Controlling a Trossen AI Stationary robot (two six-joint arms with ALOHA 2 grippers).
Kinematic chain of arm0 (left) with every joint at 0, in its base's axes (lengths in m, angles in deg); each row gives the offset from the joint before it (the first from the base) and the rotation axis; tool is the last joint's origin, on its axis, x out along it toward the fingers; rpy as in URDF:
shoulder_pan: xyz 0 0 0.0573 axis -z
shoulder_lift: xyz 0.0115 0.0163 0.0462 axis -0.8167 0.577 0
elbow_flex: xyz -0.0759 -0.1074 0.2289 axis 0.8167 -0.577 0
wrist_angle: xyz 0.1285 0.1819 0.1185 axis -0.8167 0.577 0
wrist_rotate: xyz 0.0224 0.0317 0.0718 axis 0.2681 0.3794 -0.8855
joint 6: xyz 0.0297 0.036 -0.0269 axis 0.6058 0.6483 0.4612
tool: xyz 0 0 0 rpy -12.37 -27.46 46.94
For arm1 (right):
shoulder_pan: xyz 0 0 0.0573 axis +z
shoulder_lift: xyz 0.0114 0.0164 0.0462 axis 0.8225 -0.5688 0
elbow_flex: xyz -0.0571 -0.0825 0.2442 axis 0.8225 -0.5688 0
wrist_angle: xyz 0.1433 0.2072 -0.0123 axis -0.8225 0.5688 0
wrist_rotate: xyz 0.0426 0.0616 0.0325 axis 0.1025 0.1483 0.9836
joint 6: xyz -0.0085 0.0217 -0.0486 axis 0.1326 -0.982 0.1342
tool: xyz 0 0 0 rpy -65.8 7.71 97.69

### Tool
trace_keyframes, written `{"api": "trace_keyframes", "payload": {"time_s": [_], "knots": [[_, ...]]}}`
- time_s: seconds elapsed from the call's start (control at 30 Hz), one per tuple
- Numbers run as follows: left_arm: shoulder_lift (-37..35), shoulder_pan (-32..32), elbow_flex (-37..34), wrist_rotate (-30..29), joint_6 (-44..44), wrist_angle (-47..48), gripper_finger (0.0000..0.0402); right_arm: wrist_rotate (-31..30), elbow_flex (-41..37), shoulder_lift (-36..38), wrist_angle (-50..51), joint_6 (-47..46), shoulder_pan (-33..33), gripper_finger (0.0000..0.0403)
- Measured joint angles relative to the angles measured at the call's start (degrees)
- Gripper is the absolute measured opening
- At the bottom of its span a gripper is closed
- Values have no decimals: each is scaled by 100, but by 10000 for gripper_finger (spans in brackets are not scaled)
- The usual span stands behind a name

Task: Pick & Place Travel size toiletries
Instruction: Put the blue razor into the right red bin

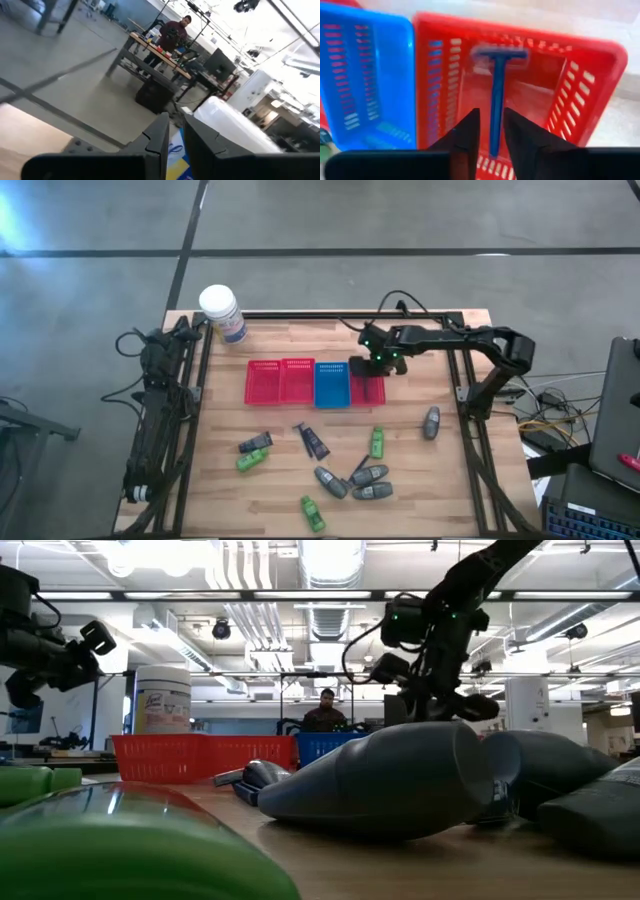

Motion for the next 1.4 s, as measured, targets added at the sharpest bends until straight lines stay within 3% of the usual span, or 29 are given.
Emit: {"api": "trace_keyframes", "payload": {"time_s": [0.07,0.27,0.43,0.67,0.77,0.93,1.07,1.13,1.2,1.3,1.4], "knots": [[2,0,1,247,107,-1,60,-15,72,37,98,160,27,121],[144,88,401,2090,1315,304,58,-693,290,524,132,501,70,205],[487,562,1066,2317,1710,1089,45,-1203,437,983,150,761,52,267],[1017,2237,1469,2351,714,1133,28,-1234,484,1067,361,943,-1,322],[1359,3435,1600,1688,517,1205,13,-1214,432,1069,440,1018,-4,338],[2229,6073,1924,-295,-199,1207,7,-952,351,1089,555,1267,-69,356],[3243,8625,2315,-2852,-944,1385,9,-939,340,1111,867,1739,-87,363],[3839,9822,2563,-4208,-1742,1603,7,-920,340,1143,959,1974,-85,363],[4472,10732,2819,-5166,-2747,1769,6,-838,339,1210,951,2166,-80,364],[5439,11400,3267,-5461,-4119,1972,8,-806,334,1305,972,2481,-78,364],[6568,11333,3842,-4486,-4408,2270,19,-807,332,1377,975,2838,-80,364]]}}
